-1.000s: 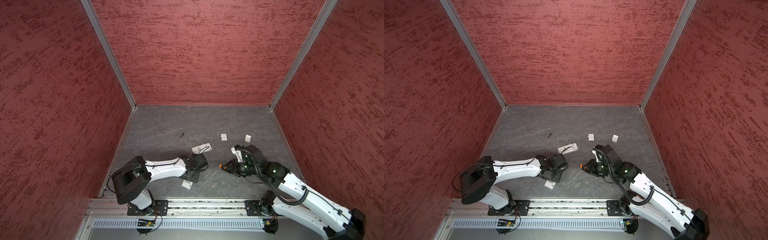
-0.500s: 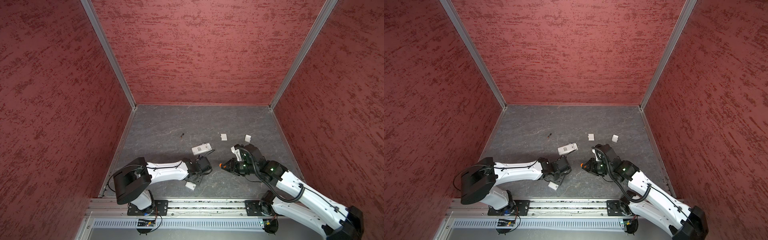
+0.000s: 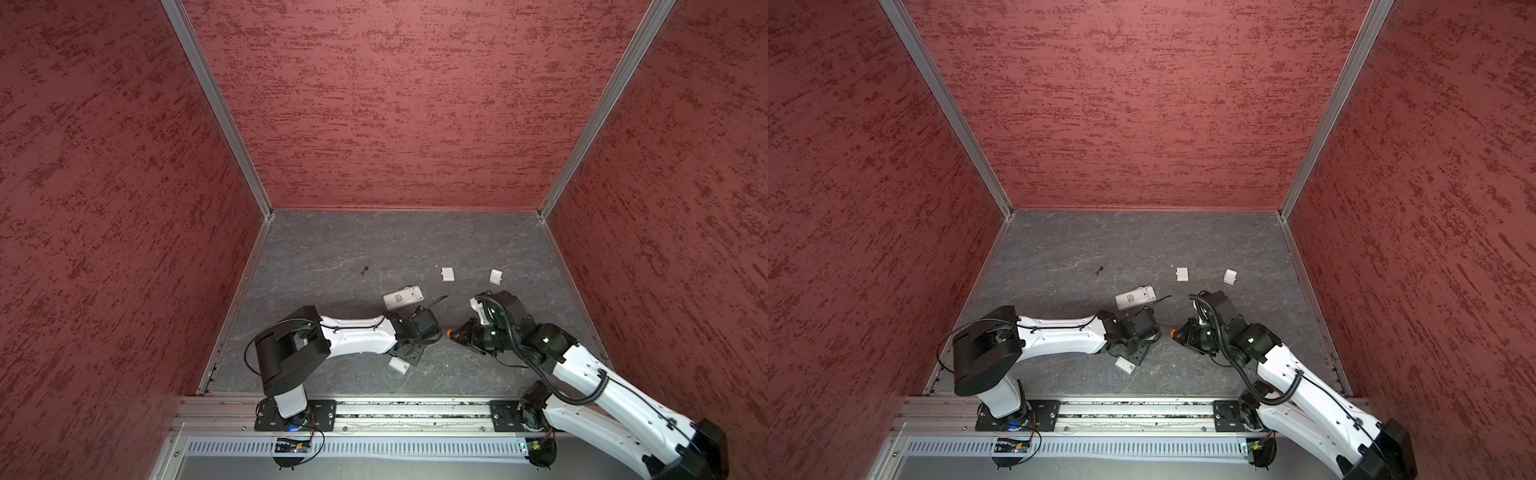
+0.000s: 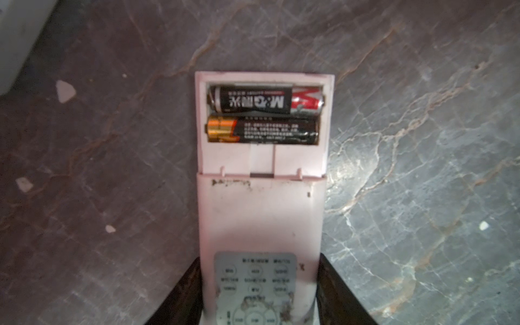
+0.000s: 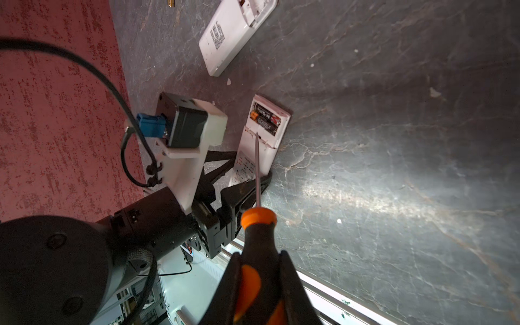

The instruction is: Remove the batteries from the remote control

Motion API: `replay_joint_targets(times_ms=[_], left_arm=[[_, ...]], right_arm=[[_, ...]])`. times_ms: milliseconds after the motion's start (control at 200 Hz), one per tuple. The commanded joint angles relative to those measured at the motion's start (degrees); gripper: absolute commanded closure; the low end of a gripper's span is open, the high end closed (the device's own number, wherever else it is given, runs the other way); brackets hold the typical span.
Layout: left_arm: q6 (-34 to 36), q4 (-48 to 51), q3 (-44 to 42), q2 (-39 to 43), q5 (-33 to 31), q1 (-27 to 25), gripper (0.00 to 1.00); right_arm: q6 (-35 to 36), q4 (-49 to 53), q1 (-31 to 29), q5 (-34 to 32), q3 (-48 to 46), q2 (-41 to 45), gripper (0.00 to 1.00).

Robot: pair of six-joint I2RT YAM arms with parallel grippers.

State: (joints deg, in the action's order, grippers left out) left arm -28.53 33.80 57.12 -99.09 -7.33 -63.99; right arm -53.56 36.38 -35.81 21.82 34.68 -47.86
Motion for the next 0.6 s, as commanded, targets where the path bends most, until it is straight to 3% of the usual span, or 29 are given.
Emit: replay_joint_targets(times_ms=[0, 266, 596], left_arm=[[0.67, 0.3, 0.51, -0.89, 0.81, -0.6, 0.36], [-0.9, 0.54, -2.34, 1.0, 0.21, -1.36, 0.34], [-1.35, -2.08, -4.63, 2.23, 0.04, -1.5, 0.48]], right_arm=[[-0.75, 0.05, 0.64, -1.08, -0.82, 0.07, 1.0], [-0.49, -2.72, 0.65, 0.97, -1.29, -2.12, 1.0], [0.12, -5.13, 0.65, 2.83, -0.95, -5.75, 1.0]])
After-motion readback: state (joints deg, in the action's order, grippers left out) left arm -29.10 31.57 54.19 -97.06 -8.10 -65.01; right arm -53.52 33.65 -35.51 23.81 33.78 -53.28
